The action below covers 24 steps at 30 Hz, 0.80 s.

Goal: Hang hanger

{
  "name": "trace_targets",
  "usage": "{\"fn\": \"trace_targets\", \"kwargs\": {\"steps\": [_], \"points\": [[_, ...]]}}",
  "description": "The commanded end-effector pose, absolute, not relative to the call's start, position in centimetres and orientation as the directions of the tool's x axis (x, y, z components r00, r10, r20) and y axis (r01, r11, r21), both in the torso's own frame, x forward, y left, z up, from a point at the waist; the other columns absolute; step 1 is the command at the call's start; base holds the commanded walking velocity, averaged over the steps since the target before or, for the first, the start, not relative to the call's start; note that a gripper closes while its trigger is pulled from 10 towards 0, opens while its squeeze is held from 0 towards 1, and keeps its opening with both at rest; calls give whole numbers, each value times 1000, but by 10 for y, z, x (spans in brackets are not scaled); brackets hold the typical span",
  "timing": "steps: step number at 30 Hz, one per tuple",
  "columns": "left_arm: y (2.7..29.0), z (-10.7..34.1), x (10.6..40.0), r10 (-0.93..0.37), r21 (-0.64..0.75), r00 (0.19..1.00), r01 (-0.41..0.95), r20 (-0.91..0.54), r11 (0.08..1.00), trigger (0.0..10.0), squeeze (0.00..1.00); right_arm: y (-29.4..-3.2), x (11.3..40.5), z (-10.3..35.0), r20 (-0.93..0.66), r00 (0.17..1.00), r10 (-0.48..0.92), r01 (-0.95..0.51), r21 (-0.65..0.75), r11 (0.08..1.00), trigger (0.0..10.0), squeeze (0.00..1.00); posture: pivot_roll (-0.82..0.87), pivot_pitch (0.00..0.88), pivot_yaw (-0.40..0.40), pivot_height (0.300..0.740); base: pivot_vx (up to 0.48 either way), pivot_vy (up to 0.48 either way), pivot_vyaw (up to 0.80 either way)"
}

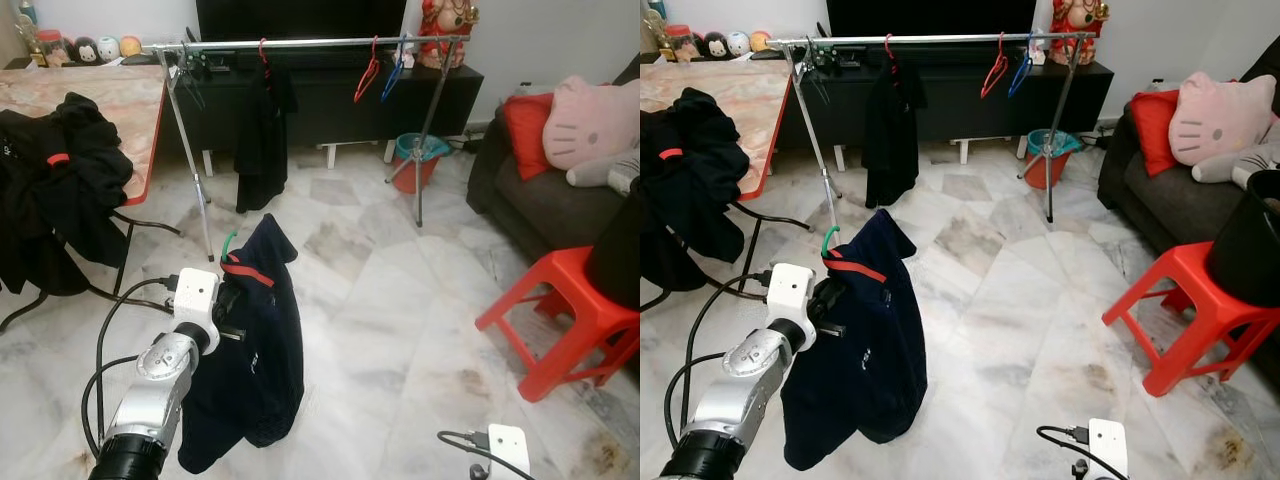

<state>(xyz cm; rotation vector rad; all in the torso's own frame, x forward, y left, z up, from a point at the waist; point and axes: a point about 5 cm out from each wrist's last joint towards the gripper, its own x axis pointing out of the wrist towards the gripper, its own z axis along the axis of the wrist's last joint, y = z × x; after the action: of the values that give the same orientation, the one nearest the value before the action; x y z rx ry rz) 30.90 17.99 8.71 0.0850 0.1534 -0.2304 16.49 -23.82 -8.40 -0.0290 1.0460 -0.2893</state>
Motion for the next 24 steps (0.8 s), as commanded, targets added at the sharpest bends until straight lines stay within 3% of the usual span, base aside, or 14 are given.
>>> {"fn": "trace_targets", "kwargs": {"steps": [1, 11, 17, 24], "points": [[179, 96, 313, -220, 80, 969, 229, -109, 970, 10000, 0, -238, 168, -83, -841, 484, -242, 221, -151, 964, 10000, 0, 133, 0, -51, 732, 315, 0, 0], [181, 98, 316, -209, 83, 972, 219, -110, 972, 10000, 0, -237, 169, -82, -849, 483, -213, 165, -150, 975, 10000, 0, 134, 0, -51, 732, 342, 0, 0], [183, 99, 317, -197, 86, 975, 206, -107, 975, 10000, 0, -237, 171, -82, -851, 484, -203, 156, -145, 977, 10000, 0, 140, 0, -58, 732, 352, 0, 638], [187, 101, 319, -185, 91, 977, 195, -105, 977, 10000, 0, -238, 172, -81, -849, 490, -200, 158, -139, 978, 10000, 0, 145, 0, -65, 732, 354, 0, 0]]}}
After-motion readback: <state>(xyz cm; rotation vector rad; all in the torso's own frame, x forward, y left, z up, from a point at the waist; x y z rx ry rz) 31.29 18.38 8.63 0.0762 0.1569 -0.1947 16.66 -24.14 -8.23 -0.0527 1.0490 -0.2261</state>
